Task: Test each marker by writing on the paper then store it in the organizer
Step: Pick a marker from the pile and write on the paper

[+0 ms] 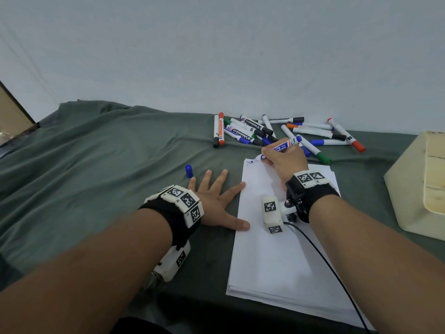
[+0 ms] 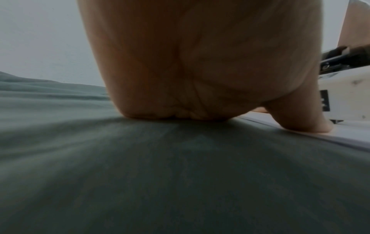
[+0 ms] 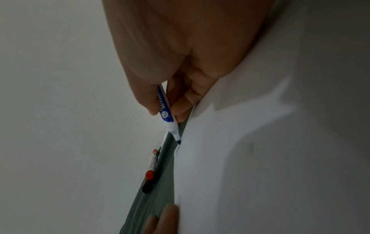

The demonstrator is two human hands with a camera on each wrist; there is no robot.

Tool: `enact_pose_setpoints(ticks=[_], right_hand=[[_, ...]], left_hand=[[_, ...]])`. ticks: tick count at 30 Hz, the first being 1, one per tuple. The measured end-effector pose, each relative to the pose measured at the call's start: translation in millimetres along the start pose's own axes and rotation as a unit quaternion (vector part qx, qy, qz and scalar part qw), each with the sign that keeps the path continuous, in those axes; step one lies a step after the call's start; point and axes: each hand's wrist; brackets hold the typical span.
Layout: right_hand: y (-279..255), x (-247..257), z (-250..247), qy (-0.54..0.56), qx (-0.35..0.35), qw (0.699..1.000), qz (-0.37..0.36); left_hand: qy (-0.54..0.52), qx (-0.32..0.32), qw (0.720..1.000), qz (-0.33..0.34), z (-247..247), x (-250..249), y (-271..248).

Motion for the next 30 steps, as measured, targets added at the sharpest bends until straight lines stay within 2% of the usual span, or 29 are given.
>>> enact_pose_setpoints(ticks=[4, 10, 21, 24, 30], right_hand=[[0.6, -1.3, 0.6, 0.008, 0.016, 1.0, -0.004], [5.1, -6.0, -0.8, 0.016, -0.023, 0.999, 0.016], [0.1, -3.2, -2.0, 0.026, -0.004, 0.999, 0.017], [-1.3, -2.6, -3.3, 0.043, -0.019, 0.999, 0.02], [-2.7, -0.3, -4.6, 0.015, -0.027, 0.999, 0.027]], left_hand=[[0.0, 0.002, 1.0, 0.0, -0.3, 0.1, 0.4], [0.0, -0.001, 1.0, 0.0, 0.1, -0.7, -0.6], [-0.001, 0.003, 1.0, -0.002, -1.4, -1.6, -1.3], [-0.001, 0.003, 1.0, -0.002, -1.2, -1.5, -0.6], [0.0, 0.003, 1.0, -0.001, -1.0, -1.1, -0.6]])
Point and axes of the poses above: each hand's wrist, its own y-axis towards the middle knuckle, its own z-axis out of the palm, x = y × z, and after that the axes turned 9 degrees about z, right-handed
